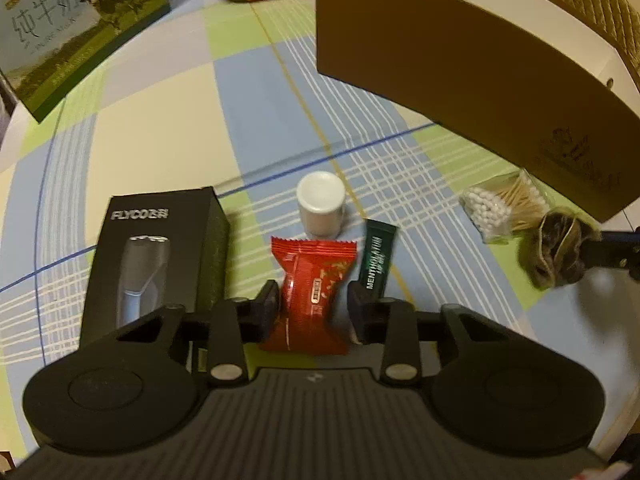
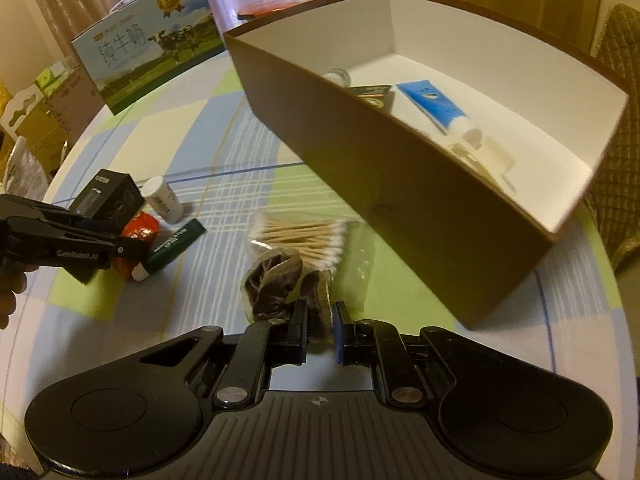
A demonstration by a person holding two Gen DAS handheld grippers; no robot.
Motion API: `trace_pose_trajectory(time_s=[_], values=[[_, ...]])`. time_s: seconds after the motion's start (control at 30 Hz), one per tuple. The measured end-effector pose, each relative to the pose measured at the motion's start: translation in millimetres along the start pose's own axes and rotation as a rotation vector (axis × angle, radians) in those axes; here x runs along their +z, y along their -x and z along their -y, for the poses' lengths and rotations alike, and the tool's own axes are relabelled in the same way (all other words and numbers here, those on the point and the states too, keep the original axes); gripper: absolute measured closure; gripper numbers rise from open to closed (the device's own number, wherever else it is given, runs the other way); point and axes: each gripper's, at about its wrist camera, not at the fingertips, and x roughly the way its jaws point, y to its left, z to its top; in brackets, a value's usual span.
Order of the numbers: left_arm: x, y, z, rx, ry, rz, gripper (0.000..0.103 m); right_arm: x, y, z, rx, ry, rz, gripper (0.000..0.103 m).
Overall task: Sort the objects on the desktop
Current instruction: 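Grasp brown scrunchie with right tool while left tool grasps red candy packet, then lift and carry candy packet in left tool and scrunchie in right tool into brown box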
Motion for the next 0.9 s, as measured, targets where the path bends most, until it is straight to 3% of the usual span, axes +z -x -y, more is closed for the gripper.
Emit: trace_pose_trajectory(time_s=[0.13,0.3,0.53,0.6,0.67,0.73,0.9], values=[[-3,1,0,-0.006,0.006,0.008,0.084,-4,10,6,-0.022,-0.014,-0.001,0.094],[-12,19,-4,-0.016,0.056,0.036,0.084,-12,22,15,-0.044,-0.036,-0.009,0.094],[-32,42,6,-0.048,0.071,0.039,0.084,-24,34,22,-0.005,-0.073,-0.042,0.092],[-34,42,11,-0.058,0.072,0.032,0.084,-27,36,20,0.013,-0.069,-0.043,0.081],[-34,40,17,-0.056,0.064,0.027,0.084,-28,38,19,0.009,-0.071,-0.023,0.032],[-33,39,21,-0.048,0.053,0.029,0.084,-29,41,17,0.000,-0.069,0.025,0.030],[-28,38,30,-0.051,0.042,0.038,0.084,-24,28,12,-0.048,-0.020,0.048,0.030]])
